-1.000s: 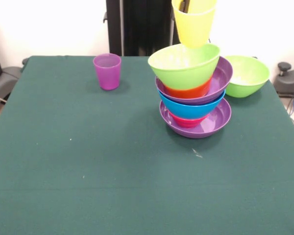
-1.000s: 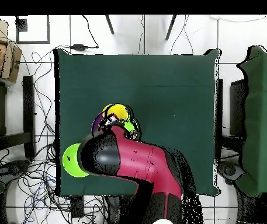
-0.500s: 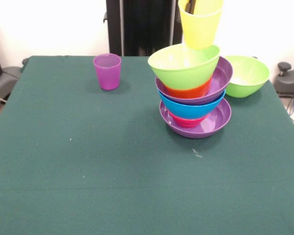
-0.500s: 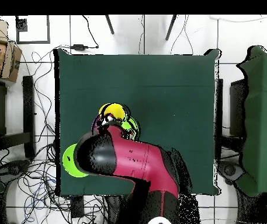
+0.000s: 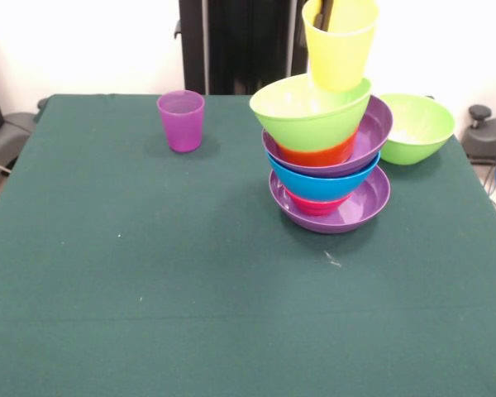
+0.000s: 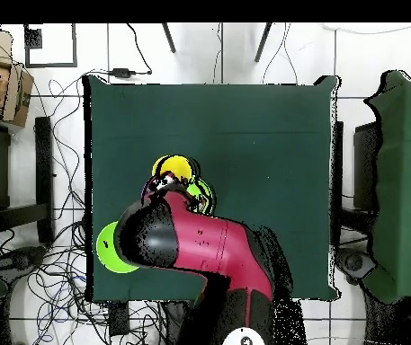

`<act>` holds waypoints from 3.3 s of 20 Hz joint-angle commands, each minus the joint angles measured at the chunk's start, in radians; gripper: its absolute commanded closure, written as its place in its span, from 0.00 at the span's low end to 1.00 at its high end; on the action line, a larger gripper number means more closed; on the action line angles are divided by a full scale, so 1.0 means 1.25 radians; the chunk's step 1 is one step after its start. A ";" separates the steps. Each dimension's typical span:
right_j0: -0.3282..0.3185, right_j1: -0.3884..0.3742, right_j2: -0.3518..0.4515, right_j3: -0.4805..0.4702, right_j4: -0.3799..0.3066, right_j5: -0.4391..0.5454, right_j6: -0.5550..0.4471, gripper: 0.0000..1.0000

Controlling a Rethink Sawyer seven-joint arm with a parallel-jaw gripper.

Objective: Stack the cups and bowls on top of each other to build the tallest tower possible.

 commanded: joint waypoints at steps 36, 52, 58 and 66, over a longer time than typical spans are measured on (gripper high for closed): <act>0.003 0.076 0.055 0.027 -0.070 -0.079 0.015 1.00; 0.011 0.079 0.044 0.026 -0.066 -0.081 0.017 0.00; 0.012 0.080 0.042 0.027 -0.066 -0.080 0.018 0.00; 0.021 0.083 0.035 0.007 -0.065 -0.054 0.016 0.00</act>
